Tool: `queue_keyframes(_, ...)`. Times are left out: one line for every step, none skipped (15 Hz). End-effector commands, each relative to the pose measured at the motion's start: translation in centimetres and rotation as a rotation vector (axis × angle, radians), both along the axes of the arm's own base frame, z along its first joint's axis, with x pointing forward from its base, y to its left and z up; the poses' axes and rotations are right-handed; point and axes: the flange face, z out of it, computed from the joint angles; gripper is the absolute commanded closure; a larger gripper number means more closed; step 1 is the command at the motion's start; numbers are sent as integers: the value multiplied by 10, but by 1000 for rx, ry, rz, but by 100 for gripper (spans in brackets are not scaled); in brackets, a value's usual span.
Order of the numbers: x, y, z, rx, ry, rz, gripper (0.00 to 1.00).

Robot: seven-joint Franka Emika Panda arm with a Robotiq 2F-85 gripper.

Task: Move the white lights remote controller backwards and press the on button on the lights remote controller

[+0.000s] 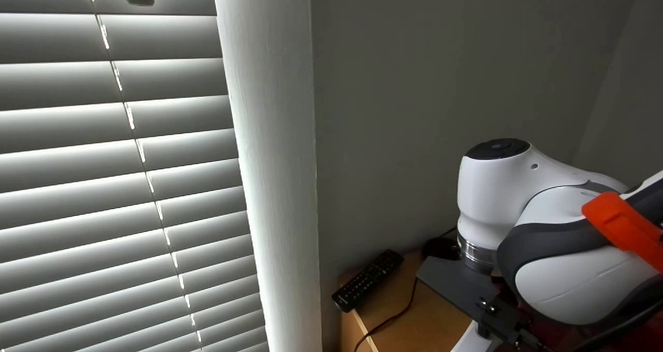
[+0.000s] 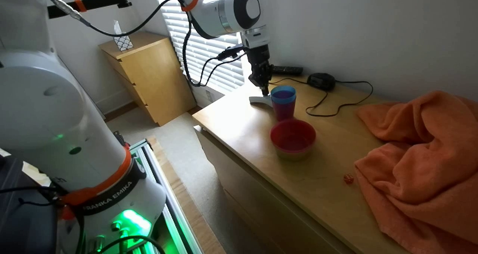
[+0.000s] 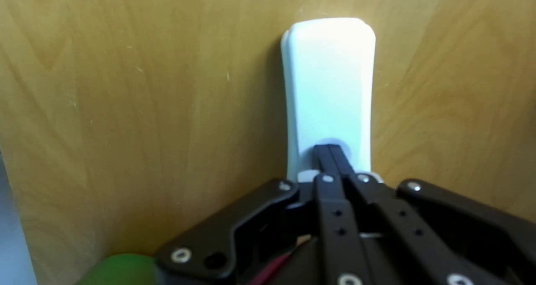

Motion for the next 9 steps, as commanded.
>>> queue_keyframes(2, 2, -10, -8, 0, -14, 100)
queue_keyframes(3, 4, -14, 6, 0, -11, 100)
queue_keyframes(4, 6, -17, 26, -3, -10, 100)
queue_keyframes(4, 7, -20, 37, -5, -12, 100)
queue_keyframes(5, 8, -23, 43, -5, -15, 100)
queue_keyframes(4, 8, -19, 44, -13, -15, 100)
queue_keyframes(3, 8, -7, 40, -27, -16, 100)
queue_keyframes(0, 7, 2, 39, -32, -12, 100)
queue_keyframes(-5, 6, 15, 35, -31, -10, 100)
